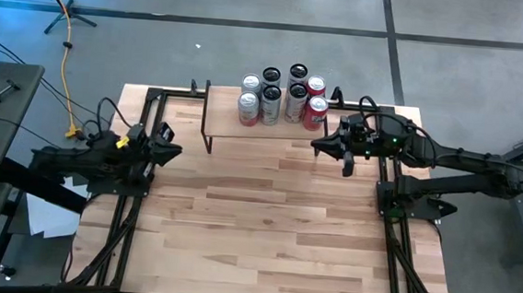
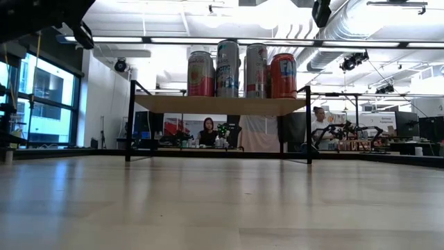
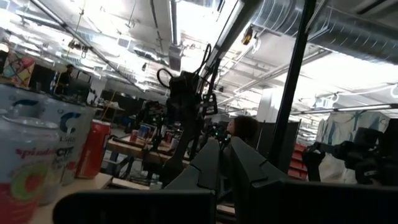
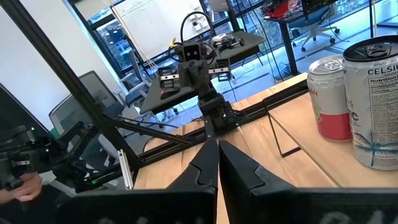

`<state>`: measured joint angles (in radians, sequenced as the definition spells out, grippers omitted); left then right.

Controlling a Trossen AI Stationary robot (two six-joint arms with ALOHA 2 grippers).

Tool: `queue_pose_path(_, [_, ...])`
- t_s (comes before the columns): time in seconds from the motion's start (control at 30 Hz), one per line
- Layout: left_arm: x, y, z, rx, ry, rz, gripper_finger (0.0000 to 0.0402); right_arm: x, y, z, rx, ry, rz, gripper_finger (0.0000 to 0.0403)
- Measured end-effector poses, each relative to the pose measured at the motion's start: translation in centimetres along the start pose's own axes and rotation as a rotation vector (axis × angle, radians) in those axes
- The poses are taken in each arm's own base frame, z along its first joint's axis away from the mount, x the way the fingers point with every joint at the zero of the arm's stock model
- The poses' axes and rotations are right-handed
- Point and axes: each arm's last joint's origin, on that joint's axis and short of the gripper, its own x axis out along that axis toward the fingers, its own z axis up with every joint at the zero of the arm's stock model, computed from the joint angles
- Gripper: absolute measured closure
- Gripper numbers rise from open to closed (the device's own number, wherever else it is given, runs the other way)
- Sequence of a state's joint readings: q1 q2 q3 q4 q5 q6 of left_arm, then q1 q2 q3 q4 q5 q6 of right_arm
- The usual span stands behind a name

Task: Place canned beverage on shelf
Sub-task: Return to Home Position

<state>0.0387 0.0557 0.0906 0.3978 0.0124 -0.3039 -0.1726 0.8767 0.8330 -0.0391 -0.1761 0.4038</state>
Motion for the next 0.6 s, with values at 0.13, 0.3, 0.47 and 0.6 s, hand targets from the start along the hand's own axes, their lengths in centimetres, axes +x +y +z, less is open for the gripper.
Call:
queue_pose_path(0.13, [-0.4,0.1,-0.1,0.001,0.01,0.035,0.0401,-0.2,0.1,0.0,-0.01,0.0,0.001,0.0403])
queue_pose_path(0.3, [-0.5,0.4,-0.6,0.001,0.057,0.088,0.0401,-1.1,0.4,0.1,-0.019,0.014,0.047,0.0403])
queue_pose_path(0.47, [-0.5,0.5,-0.7,0.002,0.062,0.113,0.0401,-2.3,0.7,0.2,-0.022,0.017,0.059,0.0403])
queue_pose_path(0.6, [-0.5,0.5,-0.7,-0.019,0.063,0.113,0.0401,-3.6,0.9,0.1,-0.033,0.034,0.051,0.0403])
